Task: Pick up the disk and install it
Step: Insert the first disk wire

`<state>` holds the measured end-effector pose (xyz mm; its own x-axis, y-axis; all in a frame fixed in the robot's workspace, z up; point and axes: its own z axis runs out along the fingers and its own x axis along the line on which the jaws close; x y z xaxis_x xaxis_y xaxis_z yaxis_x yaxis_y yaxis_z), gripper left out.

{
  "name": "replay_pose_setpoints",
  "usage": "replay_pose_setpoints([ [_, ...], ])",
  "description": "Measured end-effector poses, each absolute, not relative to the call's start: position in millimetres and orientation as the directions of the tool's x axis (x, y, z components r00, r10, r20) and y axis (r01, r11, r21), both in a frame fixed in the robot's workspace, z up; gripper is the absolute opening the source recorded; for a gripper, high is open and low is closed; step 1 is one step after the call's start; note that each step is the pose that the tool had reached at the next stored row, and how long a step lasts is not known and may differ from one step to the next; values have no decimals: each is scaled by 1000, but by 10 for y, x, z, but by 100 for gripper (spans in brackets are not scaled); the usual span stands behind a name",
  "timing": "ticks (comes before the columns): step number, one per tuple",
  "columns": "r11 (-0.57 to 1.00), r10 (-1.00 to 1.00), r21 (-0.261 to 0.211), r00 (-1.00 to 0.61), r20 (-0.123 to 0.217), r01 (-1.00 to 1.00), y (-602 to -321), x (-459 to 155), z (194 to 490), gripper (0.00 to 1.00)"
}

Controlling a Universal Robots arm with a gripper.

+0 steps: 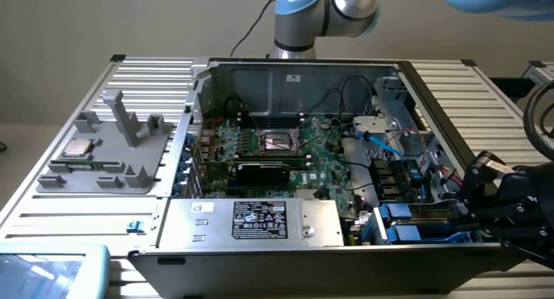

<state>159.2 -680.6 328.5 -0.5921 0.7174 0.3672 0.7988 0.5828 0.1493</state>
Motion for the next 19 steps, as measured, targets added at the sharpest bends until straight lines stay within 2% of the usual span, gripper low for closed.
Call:
replay_pose_setpoints([
  [7, 588, 735, 121, -591, 332, 799, -6788, 1585, 3303, 16],
  [19, 590, 749, 98, -589, 303, 801, -6766, 1571, 3400, 16],
])
